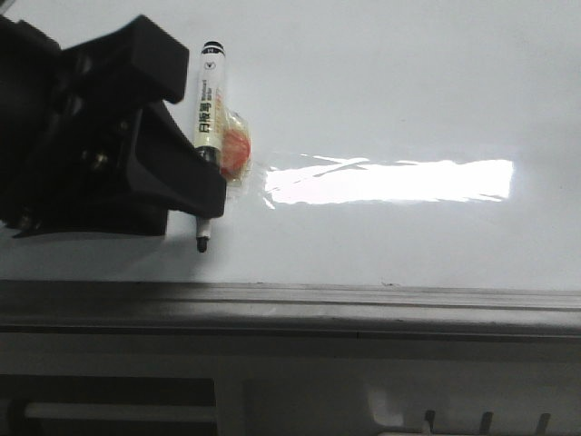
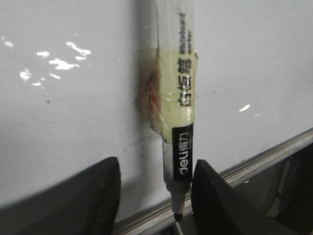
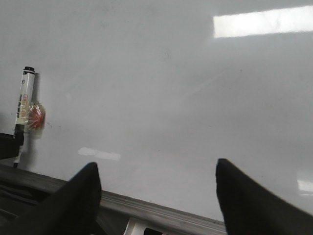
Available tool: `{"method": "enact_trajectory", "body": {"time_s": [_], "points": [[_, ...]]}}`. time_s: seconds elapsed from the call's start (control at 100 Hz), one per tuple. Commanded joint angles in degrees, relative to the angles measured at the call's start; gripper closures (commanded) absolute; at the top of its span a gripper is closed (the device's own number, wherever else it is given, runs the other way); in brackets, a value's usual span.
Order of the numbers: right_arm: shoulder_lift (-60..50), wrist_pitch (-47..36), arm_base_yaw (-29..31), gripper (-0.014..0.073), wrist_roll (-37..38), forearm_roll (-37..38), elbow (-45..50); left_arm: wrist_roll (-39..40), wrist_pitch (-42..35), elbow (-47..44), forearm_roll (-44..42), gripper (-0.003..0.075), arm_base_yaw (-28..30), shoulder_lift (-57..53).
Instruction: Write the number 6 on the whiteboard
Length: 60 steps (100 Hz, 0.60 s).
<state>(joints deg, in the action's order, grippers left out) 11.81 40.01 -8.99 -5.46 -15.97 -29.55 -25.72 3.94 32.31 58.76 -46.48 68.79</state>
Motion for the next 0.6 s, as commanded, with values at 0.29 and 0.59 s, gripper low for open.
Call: {"method": "enact_trajectory", "body": {"time_s": [0.29,0.59], "points": [[1.3,-5.4,-0.2,0.0145,-2.8,-0.2,-2.2,-0.1,-3.2,1.9,0.5,0.0739,-0.4,0.4],[5.8,0.9,-5.6,0.0146,-30.0,-11.8,-6.2,-11.5,18.7,5.7,-23.6,0.0739,-0.4,-7.9]]}}
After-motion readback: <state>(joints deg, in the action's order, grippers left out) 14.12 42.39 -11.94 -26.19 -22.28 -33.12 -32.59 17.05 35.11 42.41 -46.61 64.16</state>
